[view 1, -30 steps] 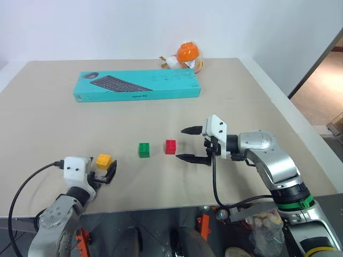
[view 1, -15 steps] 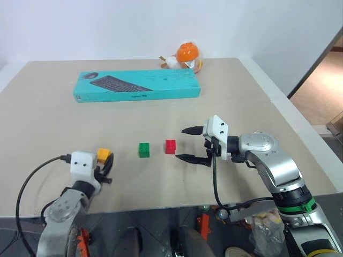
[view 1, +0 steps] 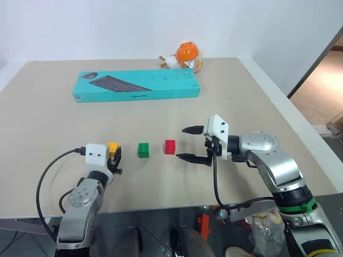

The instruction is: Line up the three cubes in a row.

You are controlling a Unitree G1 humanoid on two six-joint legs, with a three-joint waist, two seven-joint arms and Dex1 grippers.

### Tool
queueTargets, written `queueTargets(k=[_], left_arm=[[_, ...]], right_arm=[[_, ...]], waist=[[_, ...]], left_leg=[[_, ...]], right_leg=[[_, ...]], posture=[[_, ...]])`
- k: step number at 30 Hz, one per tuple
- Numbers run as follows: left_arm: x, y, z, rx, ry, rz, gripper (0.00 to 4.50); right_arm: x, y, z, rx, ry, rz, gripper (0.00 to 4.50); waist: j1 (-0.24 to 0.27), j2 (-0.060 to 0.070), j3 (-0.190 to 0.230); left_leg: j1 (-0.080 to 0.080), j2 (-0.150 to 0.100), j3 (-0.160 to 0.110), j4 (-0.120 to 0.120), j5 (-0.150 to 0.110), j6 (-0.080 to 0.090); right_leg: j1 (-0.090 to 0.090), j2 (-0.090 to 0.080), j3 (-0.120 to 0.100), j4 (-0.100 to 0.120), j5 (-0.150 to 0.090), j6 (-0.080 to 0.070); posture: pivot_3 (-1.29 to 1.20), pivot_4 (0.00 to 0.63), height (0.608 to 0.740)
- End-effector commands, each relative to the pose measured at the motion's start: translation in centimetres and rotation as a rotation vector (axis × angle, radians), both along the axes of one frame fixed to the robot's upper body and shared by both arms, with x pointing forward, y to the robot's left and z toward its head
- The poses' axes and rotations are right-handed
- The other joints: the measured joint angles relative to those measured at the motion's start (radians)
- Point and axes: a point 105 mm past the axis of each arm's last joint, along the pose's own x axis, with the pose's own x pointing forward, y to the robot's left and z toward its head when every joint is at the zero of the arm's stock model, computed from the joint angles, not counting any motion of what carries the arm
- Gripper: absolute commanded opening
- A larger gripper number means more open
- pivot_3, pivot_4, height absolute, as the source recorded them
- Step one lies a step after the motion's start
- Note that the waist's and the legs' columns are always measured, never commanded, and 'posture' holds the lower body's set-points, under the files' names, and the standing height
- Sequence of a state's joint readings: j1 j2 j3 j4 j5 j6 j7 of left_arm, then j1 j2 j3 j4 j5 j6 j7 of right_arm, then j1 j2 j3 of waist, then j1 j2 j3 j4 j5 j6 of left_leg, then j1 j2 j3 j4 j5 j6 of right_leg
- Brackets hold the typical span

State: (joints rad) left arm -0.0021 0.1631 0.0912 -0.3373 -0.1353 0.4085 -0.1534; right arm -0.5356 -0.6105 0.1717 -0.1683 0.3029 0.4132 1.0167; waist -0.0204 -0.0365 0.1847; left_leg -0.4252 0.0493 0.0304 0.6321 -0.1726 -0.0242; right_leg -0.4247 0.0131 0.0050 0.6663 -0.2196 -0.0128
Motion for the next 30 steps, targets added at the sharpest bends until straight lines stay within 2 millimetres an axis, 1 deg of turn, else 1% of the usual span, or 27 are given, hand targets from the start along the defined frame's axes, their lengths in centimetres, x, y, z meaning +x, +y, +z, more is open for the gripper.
queueTargets(k=[1, 6, 12, 14, 18, 20, 23, 28, 30], left_arm=[[0.3, 0.1, 0.4, 0.009, -0.015, 0.008, 1.66], [0.6, -0.1, 0.3, 0.011, -0.012, 0.008, 1.66], [0.4, -0.1, 0.1, 0.016, -0.003, 0.004, 1.66], [0.4, 0.0, 0.2, 0.016, -0.007, 0.010, 2.45], [0.3, 0.0, 0.5, 0.020, -0.014, 0.007, 3.74], [0.3, 0.2, 0.8, 0.017, -0.021, 0.003, 4.47], [-0.1, 0.5, 2.0, 0.003, -0.044, -0.043, 4.47], [-1.5, 1.5, 5.3, 0.042, -0.106, -0.190, 4.47], [-2.4, 1.6, 7.0, 0.095, -0.129, -0.343, 4.47]], right_arm=[[-0.1, -0.1, 2.2, 0.048, -0.063, 0.005, 4.50], [-0.2, -0.1, 2.1, 0.045, -0.063, 0.004, 4.50], [-0.2, -0.1, 2.0, 0.042, -0.063, 0.001, 4.50], [-0.2, -0.1, 2.0, 0.042, -0.063, 0.001, 4.50], [-0.2, 0.0, 2.0, 0.045, -0.062, 0.002, 4.50], [-0.2, 0.0, 2.0, 0.049, -0.062, 0.003, 4.50], [-0.3, 0.0, 2.1, 0.052, -0.063, 0.004, 4.50], [-0.5, -0.3, 2.5, 0.058, -0.068, 0.004, 4.50], [-0.6, -0.5, 2.9, 0.061, -0.074, 0.003, 4.50]], waist=[[0.000, 0.000, 0.000], [0.000, 0.000, 0.000], [0.000, 0.000, 0.000], [0.000, 0.000, 0.000], [0.000, 0.000, 0.000], [0.000, 0.000, 0.000], [-0.001, 0.000, 0.000], [-0.002, -0.001, 0.000], [-0.001, -0.001, 0.001]], left_leg=[[0.000, 0.000, 0.000, 0.000, 0.000, 0.000], [0.000, -0.001, 0.000, 0.000, 0.000, 0.001], [0.000, -0.001, 0.000, 0.001, 0.001, 0.001], [0.000, -0.001, 0.000, 0.001, 0.001, 0.001], [0.000, -0.001, 0.000, 0.000, 0.001, 0.001], [0.000, -0.001, 0.000, 0.000, 0.001, 0.001], [0.000, -0.001, 0.000, 0.000, 0.001, 0.001], [0.000, 0.001, 0.000, -0.001, 0.000, 0.000], [0.000, 0.001, 0.000, -0.003, 0.000, 0.000]], right_leg=[[0.000, 0.000, 0.000, 0.000, 0.000, 0.000], [0.000, 0.000, 0.000, 0.000, -0.001, -0.002], [0.001, -0.001, 0.001, 0.000, -0.001, -0.002], [0.001, -0.001, 0.001, 0.000, -0.001, -0.002], [0.000, -0.001, 0.001, 0.000, -0.001, -0.002], [0.000, -0.001, 0.001, 0.000, -0.001, -0.001], [0.000, -0.001, 0.000, 0.000, -0.001, -0.002], [-0.001, -0.001, 0.000, 0.000, -0.002, -0.004], [-0.001, -0.001, 0.000, 0.000, -0.003, -0.005]], posture=[[0.00, 0.150, 0.740], [0.00, 0.150, 0.740], [0.00, 0.150, 0.740], [0.00, 0.150, 0.740], [0.00, 0.150, 0.740], [0.00, 0.150, 0.740], [0.00, 0.150, 0.740], [0.00, 0.150, 0.740], [0.00, 0.150, 0.740]])
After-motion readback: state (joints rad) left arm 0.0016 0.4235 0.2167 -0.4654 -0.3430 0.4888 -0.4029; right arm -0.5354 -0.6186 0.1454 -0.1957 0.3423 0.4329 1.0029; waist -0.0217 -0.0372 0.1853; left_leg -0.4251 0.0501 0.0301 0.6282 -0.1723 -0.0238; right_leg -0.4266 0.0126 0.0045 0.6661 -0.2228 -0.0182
